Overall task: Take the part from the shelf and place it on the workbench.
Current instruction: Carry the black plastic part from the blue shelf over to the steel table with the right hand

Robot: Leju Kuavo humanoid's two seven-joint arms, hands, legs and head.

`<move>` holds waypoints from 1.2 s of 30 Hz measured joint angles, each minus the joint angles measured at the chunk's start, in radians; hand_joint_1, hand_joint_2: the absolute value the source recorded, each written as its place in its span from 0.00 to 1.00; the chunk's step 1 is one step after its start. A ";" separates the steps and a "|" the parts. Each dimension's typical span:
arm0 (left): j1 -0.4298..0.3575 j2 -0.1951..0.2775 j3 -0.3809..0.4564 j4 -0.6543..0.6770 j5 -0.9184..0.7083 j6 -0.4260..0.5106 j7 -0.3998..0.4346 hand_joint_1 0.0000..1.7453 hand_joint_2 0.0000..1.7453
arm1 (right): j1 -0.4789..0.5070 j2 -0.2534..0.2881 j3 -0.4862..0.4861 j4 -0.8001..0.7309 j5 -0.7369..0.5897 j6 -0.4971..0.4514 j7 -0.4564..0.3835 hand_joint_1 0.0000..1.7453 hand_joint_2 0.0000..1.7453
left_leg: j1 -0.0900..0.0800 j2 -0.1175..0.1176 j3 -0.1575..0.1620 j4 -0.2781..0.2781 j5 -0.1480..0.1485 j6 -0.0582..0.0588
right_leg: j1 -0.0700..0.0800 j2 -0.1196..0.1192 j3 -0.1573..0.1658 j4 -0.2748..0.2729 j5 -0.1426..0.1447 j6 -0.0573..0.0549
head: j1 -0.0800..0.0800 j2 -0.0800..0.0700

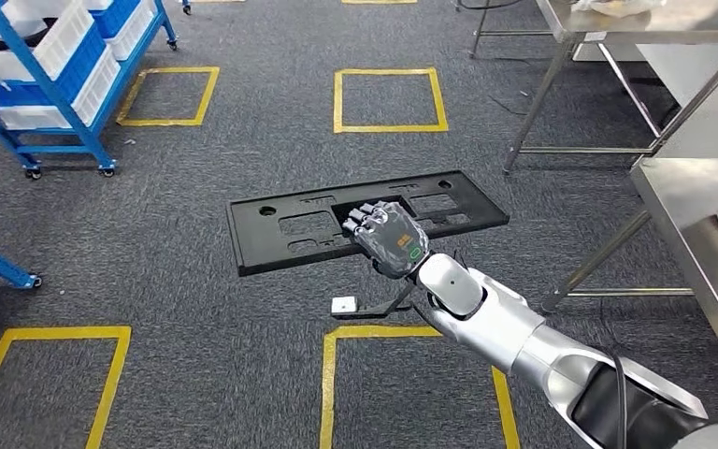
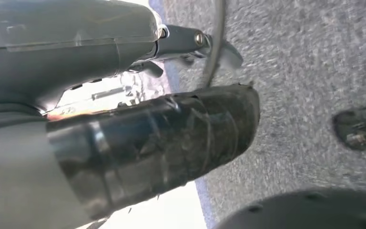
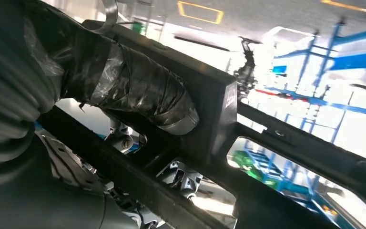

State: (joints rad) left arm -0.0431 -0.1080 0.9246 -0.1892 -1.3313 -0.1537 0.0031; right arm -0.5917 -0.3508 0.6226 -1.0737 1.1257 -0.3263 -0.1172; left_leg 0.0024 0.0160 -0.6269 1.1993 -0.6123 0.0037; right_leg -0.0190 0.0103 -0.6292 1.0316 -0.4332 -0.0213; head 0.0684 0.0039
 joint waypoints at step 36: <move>0.004 -0.005 0.008 0.000 0.000 -0.012 -0.015 0.00 0.00 | -0.023 -0.008 0.000 0.011 -0.007 0.018 0.010 1.00 1.00 | 0.010 -0.023 -0.024 0.008 0.066 0.001 | 0.010 0.052 0.019 -0.013 -0.003 -0.005 | 0.002 0.000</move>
State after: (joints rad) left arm -0.0386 -0.1126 0.9323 -0.1892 -1.3312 -0.1662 -0.0118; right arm -0.6143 -0.3590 0.6229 -1.0625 1.1190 -0.3081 -0.1074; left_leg 0.0123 -0.0072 -0.6510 1.2070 -0.5467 0.0042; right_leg -0.0087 0.0623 -0.6104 1.0190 -0.4359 -0.0265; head 0.0706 0.0039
